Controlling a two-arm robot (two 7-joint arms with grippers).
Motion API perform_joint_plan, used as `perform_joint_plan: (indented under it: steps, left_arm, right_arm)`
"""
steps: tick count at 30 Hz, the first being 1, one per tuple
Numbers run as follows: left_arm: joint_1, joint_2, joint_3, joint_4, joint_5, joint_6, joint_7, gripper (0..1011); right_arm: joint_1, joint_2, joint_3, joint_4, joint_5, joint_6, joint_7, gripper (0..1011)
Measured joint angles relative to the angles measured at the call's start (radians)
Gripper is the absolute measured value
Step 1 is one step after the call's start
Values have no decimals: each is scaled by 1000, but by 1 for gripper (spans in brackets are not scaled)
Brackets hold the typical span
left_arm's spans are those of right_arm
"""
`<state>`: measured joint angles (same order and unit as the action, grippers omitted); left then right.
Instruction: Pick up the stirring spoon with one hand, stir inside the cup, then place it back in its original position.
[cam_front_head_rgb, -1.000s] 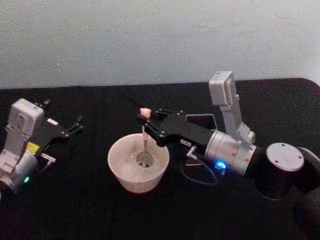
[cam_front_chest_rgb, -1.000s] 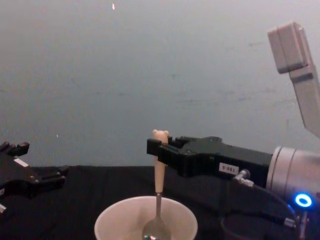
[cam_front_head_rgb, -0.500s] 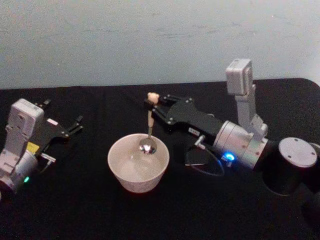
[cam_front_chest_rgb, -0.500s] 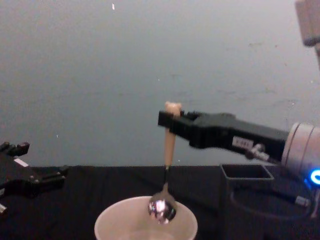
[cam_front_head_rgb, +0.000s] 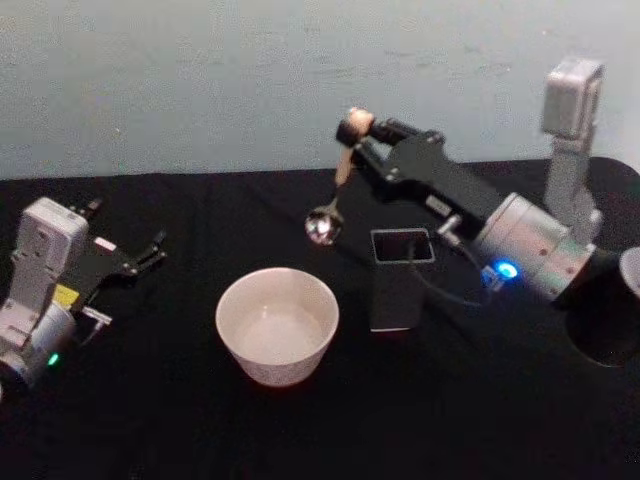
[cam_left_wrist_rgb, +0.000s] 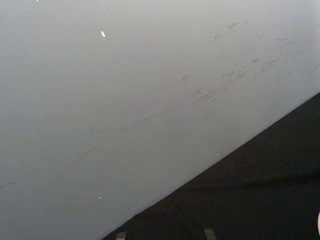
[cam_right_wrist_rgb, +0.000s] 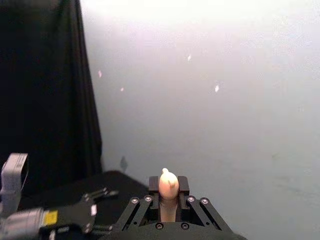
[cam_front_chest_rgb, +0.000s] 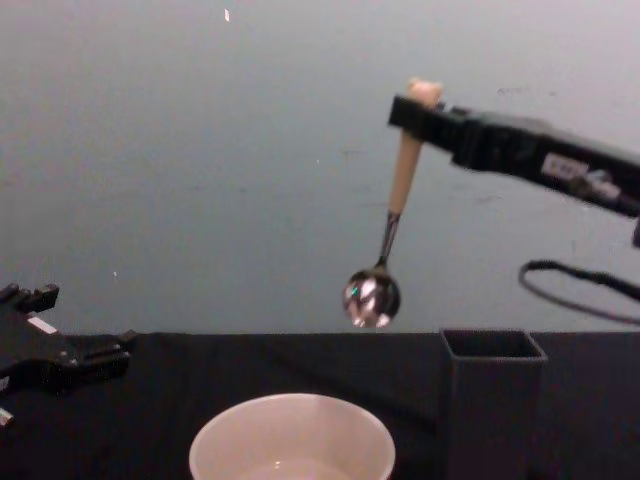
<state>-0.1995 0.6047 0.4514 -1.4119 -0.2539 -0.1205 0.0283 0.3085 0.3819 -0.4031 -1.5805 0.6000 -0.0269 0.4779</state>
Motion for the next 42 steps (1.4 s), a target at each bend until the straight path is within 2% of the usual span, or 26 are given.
perform_joint_plan:
  steps: [6, 19, 32, 42]
  left_arm:
    - [0, 0, 0, 0, 0, 0, 0, 1001]
    - [0, 0, 0, 0, 0, 0, 0, 1001]
    - [0, 0, 0, 0, 0, 0, 0, 1001]
    - [0, 0, 0, 0, 0, 0, 0, 1001]
  right_arm:
    - [-17, 21, 46, -34, 26, -17, -16, 222]
    - [-64, 64, 94, -69, 19, -25, -50, 222]
    - [-85, 72, 92, -50, -9, -5, -60, 222]
    - [-86, 55, 83, 4, -28, 9, -68, 222]
